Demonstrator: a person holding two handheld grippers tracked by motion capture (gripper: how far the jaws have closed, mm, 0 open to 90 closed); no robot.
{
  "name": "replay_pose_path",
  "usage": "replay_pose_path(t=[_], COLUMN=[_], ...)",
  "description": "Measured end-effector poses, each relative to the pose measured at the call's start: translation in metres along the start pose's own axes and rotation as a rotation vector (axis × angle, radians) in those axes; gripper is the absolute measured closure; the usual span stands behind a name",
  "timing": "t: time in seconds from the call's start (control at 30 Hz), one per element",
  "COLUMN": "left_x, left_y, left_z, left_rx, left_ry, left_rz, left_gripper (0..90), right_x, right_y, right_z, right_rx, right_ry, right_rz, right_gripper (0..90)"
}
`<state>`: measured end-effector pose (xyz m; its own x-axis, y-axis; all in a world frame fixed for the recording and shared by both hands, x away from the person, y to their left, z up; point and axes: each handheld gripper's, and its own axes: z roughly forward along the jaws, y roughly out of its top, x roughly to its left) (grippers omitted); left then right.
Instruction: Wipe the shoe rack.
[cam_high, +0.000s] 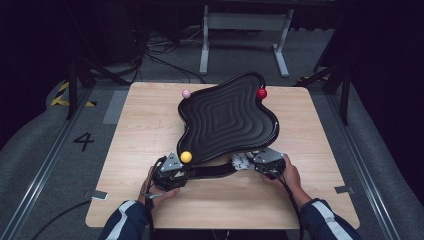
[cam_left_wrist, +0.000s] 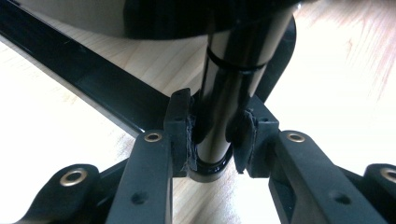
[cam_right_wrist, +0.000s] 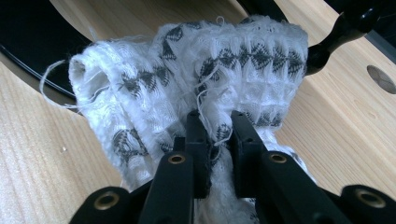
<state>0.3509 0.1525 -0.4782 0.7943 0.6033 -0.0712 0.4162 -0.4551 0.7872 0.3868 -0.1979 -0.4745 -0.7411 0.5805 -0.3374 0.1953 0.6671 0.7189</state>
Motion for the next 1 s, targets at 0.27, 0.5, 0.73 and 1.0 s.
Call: replay_pose_path(t=[0.27, 0.5, 0.73, 1.0], left_x=[0.001, 0.002, 0.005, 0.002], left_y=[0.000, 0.000, 0.000, 0.000], left_z=[0.000, 0.000, 0.000, 0.000], left_rx=[-0.004, -0.004, -0.006, 0.004], left_ry=[0.000, -0.010, -0.033, -0.018], left_rz=[-0.010, -0.020, -0.027, -0.024], left_gripper=[70.3, 71.2, 70.8, 71.3], right_x=[-0.002, -0.004, -0.015, -0.018], right_y=[0.002, 0.011, 0.008, 0.004], right_z=[0.000, 0.009, 0.015, 0.015], right_rx=[-0.031, -0.064, -0.046, -0.020], right_ry=[-0.034, -0.058, -0.102, -0.104], right_rz=[0.041, 0.036, 0.037, 0.029], right_gripper=[80.2, 80.4, 80.4, 80.5])
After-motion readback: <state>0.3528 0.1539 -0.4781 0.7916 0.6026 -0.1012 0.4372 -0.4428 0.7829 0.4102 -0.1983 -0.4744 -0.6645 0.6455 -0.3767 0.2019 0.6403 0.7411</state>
